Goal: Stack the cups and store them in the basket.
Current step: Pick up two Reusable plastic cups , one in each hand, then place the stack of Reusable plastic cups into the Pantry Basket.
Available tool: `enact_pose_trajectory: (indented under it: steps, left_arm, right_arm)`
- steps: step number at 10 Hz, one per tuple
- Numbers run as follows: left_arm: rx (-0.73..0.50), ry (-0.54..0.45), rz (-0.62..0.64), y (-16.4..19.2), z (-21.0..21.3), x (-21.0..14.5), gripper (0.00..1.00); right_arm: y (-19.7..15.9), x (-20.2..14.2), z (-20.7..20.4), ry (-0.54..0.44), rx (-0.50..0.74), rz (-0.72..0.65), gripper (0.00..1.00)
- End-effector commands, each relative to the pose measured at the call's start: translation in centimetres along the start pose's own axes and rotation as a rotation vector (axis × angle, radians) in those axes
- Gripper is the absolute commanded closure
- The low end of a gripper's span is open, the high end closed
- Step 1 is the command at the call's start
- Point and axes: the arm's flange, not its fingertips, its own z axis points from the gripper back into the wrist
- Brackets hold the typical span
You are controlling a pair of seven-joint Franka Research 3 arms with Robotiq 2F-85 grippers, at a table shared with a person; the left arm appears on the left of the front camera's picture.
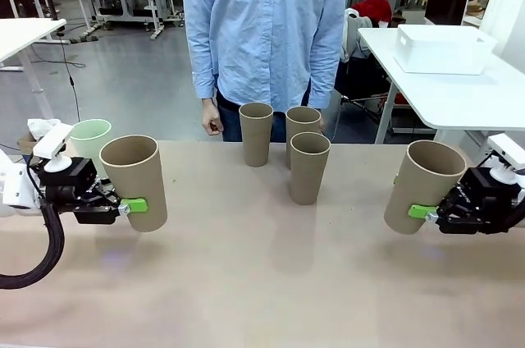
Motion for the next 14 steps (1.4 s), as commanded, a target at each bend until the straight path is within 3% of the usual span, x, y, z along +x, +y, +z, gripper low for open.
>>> enact_pose_trajectory:
  steps: [1,14]
  left_arm:
    - [0.005,0.013,-0.004,0.09,0.03,0.27,0.14]
    - [0.005,0.013,-0.004,0.09,0.03,0.27,0.14]
  right_arm:
    - [-0.17,0.03,0.08,-0.01,-0.017,0.003,0.16]
    - [-0.17,0.03,0.08,-0.01,-0.017,0.003,0.16]
